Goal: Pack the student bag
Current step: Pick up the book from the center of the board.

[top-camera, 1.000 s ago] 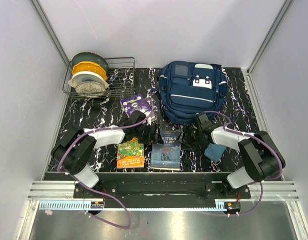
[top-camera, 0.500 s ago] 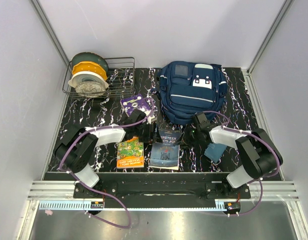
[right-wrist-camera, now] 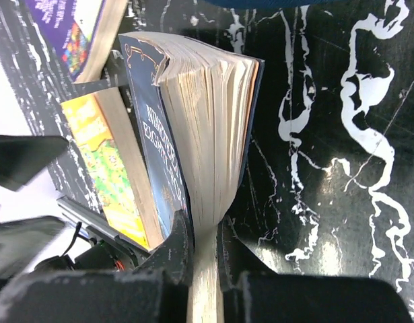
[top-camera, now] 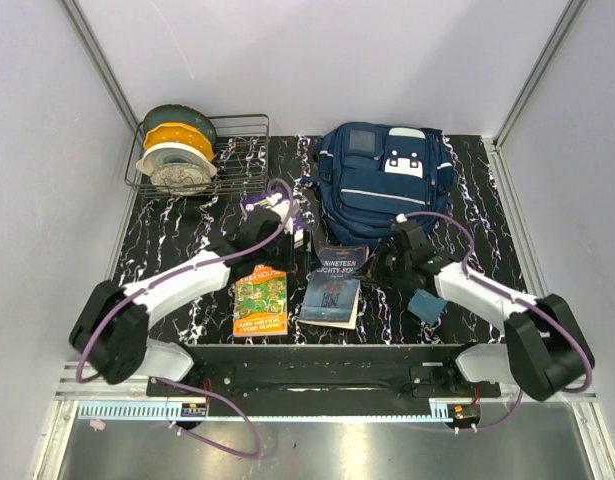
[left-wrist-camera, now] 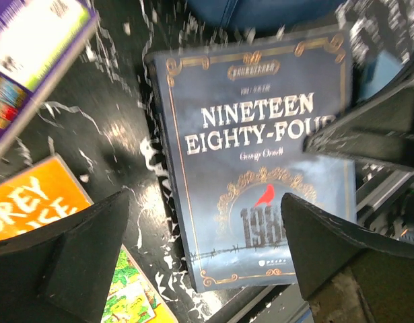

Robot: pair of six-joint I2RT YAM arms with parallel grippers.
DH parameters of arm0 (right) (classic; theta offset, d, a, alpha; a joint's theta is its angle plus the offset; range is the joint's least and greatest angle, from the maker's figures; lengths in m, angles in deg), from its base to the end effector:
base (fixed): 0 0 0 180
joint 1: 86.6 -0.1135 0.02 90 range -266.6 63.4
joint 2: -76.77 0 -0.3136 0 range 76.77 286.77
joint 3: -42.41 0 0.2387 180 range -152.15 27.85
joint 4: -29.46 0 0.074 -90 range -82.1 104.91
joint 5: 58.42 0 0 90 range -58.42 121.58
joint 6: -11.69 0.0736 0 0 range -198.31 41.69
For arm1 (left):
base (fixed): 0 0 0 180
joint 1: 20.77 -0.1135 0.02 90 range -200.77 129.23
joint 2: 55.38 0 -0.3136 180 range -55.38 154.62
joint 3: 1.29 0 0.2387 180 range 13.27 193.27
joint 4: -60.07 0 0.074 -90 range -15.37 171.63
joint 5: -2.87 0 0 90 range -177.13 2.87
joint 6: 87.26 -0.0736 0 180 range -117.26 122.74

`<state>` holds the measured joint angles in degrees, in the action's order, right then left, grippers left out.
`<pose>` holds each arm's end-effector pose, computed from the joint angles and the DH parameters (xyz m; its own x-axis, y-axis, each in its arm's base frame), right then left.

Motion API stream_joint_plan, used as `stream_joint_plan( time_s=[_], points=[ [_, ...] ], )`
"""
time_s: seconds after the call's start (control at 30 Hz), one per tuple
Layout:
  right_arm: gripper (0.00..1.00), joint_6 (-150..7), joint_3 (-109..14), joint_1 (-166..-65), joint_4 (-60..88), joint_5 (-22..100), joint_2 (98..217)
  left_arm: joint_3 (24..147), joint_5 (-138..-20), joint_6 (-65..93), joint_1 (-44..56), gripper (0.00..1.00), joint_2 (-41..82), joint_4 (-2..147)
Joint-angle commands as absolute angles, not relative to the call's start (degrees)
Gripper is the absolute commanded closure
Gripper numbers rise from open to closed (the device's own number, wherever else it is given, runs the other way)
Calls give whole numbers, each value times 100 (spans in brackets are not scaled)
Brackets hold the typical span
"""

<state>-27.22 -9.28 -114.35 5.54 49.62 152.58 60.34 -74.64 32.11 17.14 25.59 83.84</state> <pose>0.2171 0.1400 0.2129 -0.9004 0.3623 -0.2408 0.1189 0.7374 0.6649 0.2289 -0.1984 0.2445 -0.8252 0.0357 -0.5637 0.3669 0.7927 -0.4868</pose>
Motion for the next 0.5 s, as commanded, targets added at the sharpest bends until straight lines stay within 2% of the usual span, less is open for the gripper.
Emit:
stream_joint_plan(
  time_s=[0.0,0.2,0.47],
  points=[
    [100,-2698,-828,-11464,963,5126,14377,6477,-8116,2859,1536,1,1819,8526],
    [100,-2724,-792,-11464,1192,5004,13208,6820,-6914,2472,1052,1,1730,8396],
    [100,-3041,-1363,-11464,1323,5486,12819,7136,-5315,2779,858,1,2081,7227]
  ],
)
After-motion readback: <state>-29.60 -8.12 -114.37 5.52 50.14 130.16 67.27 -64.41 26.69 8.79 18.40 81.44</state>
